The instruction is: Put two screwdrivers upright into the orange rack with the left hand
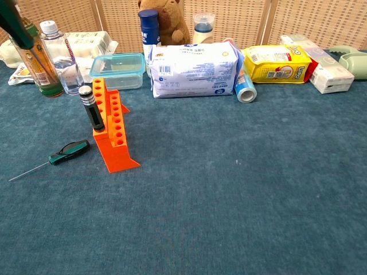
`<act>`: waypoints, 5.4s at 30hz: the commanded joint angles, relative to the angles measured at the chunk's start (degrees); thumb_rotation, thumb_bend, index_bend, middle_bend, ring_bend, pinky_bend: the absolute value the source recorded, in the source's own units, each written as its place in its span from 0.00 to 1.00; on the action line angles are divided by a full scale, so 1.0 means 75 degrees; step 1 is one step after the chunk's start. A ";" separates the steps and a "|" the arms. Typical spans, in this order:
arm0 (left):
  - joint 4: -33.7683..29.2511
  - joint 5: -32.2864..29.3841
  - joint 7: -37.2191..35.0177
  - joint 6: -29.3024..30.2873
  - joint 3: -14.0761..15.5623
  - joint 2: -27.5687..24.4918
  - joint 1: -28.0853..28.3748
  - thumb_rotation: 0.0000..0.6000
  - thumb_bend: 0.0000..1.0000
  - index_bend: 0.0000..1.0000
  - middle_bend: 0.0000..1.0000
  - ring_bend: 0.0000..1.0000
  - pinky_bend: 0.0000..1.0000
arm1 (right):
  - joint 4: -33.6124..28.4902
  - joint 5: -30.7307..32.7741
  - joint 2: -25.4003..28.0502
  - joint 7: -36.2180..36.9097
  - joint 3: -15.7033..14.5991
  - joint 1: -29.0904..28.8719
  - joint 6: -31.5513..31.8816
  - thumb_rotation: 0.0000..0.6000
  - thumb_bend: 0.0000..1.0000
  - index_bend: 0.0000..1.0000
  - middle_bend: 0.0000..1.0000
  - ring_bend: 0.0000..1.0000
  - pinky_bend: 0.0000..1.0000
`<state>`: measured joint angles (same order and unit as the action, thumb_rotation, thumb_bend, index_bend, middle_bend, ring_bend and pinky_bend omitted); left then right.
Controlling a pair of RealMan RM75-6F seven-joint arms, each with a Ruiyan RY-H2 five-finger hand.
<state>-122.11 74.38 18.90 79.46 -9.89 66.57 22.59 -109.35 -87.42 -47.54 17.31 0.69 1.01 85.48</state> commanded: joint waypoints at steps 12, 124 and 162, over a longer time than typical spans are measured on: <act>-0.0211 -0.0025 0.0698 -0.0134 0.0027 0.0782 0.0285 1.00 0.44 0.49 0.99 0.99 1.00 | 0.0028 -0.0021 0.0037 0.0103 0.0000 0.0016 0.0044 0.90 0.00 0.02 0.00 0.06 0.00; -0.0381 0.0094 0.0019 -0.0336 0.0278 0.0730 0.0008 1.00 0.44 0.49 0.99 0.99 1.00 | 0.0044 -0.0141 0.0130 0.0342 -0.0015 0.0078 0.0212 0.90 0.00 0.03 0.00 0.06 0.00; 0.0935 -0.1887 -0.0339 -0.1184 -0.0434 0.1265 0.0785 1.00 0.44 0.49 0.99 0.99 1.00 | 0.0045 -0.0064 0.0146 0.0368 -0.0003 0.0051 0.0139 0.90 0.00 0.02 0.00 0.06 0.00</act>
<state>-115.10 60.46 16.08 70.64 -13.18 75.91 28.28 -109.01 -87.90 -46.44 20.08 0.67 1.39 86.52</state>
